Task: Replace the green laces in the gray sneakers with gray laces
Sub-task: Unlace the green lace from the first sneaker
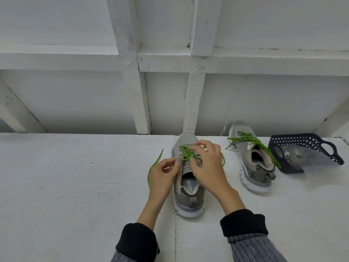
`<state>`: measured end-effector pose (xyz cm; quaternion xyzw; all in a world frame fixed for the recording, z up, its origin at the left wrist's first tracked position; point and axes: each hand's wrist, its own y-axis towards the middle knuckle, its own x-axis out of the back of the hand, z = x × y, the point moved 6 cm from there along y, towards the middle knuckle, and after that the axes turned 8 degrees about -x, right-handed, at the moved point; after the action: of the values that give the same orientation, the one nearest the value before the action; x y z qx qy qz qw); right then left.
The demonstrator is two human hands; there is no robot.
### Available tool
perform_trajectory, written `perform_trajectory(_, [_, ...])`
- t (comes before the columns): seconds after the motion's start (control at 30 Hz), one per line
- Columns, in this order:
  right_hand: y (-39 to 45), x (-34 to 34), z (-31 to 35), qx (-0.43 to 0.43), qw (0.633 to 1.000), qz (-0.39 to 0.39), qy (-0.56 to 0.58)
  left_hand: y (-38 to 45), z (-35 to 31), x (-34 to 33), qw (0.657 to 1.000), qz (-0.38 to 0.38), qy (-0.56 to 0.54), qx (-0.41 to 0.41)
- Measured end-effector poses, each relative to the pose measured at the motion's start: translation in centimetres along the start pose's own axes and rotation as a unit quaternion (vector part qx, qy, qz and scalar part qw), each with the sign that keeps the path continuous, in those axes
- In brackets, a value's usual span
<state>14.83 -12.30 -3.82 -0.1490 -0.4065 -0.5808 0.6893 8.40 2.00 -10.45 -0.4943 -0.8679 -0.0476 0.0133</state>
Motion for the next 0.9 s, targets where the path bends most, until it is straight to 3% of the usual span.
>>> perform_trajectory(0.1, [0.1, -1.6, -0.4, 0.027, 0.996, 0.036, -0.083, -0.1, 0.0, 0.0, 1.0, -0.004, -0.006, -0.005])
perform_trajectory(0.17, [0.0, -1.7, -0.9, -0.002, 0.999, 0.035, -0.024, -0.1, 0.2, 0.1, 1.0, -0.007, -0.014, -0.005])
perform_trajectory(0.23, [0.0, -1.2, -1.1, -0.048, 0.992, 0.032, 0.108, -0.1, 0.2, 0.0, 1.0, -0.005, -0.021, -0.005])
perform_trajectory(0.3, [-0.2, -0.4, -1.0, -0.098, 0.954, 0.037, 0.281, -0.1, 0.2, 0.1, 0.999, -0.012, -0.028, -0.01])
perform_trajectory(0.37, [-0.4, 0.6, -0.3, -0.122, 0.891, 0.051, 0.435, -0.1, 0.3, 0.1, 0.999, -0.017, -0.033, -0.013])
perform_trajectory(0.4, [-0.5, 1.1, 0.0, -0.127, 0.863, 0.053, 0.486, -0.1, 0.3, 0.1, 0.999, -0.017, -0.032, -0.013])
perform_trajectory(0.47, [-0.5, 2.3, 0.1, -0.128, 0.843, 0.04, 0.521, -0.1, 0.5, 0.0, 0.999, -0.017, -0.032, -0.012])
perform_trajectory(0.57, [-0.3, 2.8, -0.4, -0.129, 0.861, 0.012, 0.492, -0.1, 0.5, 0.0, 0.999, -0.021, -0.032, -0.008])
perform_trajectory(0.63, [-0.3, 2.6, -0.6, -0.126, 0.895, 0.002, 0.428, -0.1, 0.4, 0.0, 0.999, -0.019, -0.03, -0.011])
perform_trajectory(0.77, [-0.5, 1.1, -0.2, -0.074, 0.975, 0.047, 0.206, -0.2, 0.4, 0.1, 0.999, -0.016, -0.027, -0.011])
perform_trajectory(0.9, [-0.6, -0.5, -0.1, -0.034, 0.994, 0.1, -0.016, -0.1, 0.5, 0.1, 1.0, -0.012, -0.011, -0.015])
